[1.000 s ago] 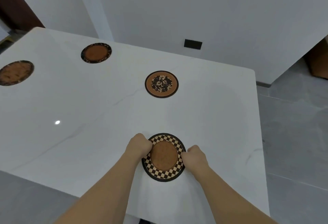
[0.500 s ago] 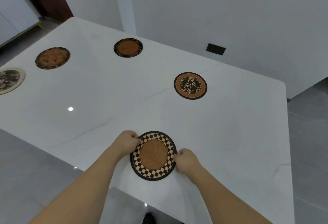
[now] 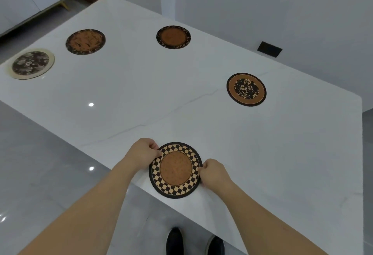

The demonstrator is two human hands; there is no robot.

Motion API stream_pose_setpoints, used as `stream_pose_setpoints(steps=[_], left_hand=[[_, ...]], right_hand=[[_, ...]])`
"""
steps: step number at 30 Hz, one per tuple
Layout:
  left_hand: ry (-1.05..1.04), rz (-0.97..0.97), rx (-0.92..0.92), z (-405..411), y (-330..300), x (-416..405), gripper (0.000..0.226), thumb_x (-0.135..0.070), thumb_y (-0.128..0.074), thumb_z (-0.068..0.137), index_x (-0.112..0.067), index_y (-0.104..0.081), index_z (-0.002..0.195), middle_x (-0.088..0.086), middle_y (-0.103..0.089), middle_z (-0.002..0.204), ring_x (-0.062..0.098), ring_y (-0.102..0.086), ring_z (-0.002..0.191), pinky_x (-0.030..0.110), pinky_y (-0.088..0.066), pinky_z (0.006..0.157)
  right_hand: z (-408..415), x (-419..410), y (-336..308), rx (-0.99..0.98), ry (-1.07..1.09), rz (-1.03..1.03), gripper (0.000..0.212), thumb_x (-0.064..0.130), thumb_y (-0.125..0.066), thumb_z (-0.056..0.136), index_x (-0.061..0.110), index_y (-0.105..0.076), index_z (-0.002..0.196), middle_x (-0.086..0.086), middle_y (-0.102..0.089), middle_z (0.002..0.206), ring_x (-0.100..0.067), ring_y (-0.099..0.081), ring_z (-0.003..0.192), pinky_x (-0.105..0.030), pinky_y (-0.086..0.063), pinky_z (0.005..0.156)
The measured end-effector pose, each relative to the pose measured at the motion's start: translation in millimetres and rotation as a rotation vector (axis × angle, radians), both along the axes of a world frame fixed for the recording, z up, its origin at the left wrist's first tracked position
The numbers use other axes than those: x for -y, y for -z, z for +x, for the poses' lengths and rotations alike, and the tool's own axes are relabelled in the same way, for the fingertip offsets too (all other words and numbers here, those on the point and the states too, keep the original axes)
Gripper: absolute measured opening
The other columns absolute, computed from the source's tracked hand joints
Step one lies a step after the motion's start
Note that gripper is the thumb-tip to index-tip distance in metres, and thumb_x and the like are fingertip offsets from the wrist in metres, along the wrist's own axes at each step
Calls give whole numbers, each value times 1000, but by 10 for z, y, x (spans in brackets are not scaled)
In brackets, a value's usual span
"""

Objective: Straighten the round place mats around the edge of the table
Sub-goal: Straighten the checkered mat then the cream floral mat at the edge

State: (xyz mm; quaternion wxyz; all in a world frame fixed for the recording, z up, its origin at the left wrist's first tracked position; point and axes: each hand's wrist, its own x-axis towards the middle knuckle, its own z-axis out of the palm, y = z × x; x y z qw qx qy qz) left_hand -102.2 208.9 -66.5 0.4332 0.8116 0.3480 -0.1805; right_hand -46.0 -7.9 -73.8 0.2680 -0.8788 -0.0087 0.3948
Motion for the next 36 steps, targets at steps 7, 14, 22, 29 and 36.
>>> stream_pose_setpoints(steps=[7, 14, 22, 29, 36], left_hand=[[22, -24, 5, 4, 60, 0, 14, -14, -68, 80, -13, -56, 73, -2, -57, 69, 12, -51, 63, 24, -42, 60], [9, -53, 14, -49, 73, 31, 19, -14, -69, 80, -14, -54, 69, -2, -55, 67, 12, -49, 63, 23, -41, 59], [28, -66, 10, -99, 88, 60, 12, -16, -72, 79, -12, -62, 74, -2, -58, 71, 12, -52, 66, 24, -41, 60], [62, -49, 7, -108, 92, 64, 17, -18, -73, 79, -16, -60, 68, -3, -59, 78, 13, -53, 72, 27, -44, 66], [137, 17, -12, -127, 82, 82, 20, -19, -78, 73, -17, -59, 66, -4, -54, 77, 17, -53, 76, 33, -45, 73]], right_hand=[[8, 24, 0, -20, 5, 9, 9, 15, -47, 81, 9, -50, 74, -11, -60, 74, -24, -58, 66, -35, -48, 63], [6, 34, -21, 3, -33, -49, 13, 17, -49, 81, 10, -50, 71, -11, -63, 71, -24, -58, 63, -32, -48, 61], [1, 62, -39, 30, -83, -98, 23, 22, -53, 83, 14, -46, 63, -2, -54, 60, -18, -52, 55, -26, -40, 50], [-1, 7, -62, 59, -134, -186, 29, 23, -55, 83, 16, -41, 59, 2, -47, 59, -11, -43, 49, -24, -30, 43], [-33, 17, -75, 44, -166, -185, 32, 20, -51, 88, 18, -34, 62, 3, -42, 63, -9, -39, 52, -23, -27, 44]])
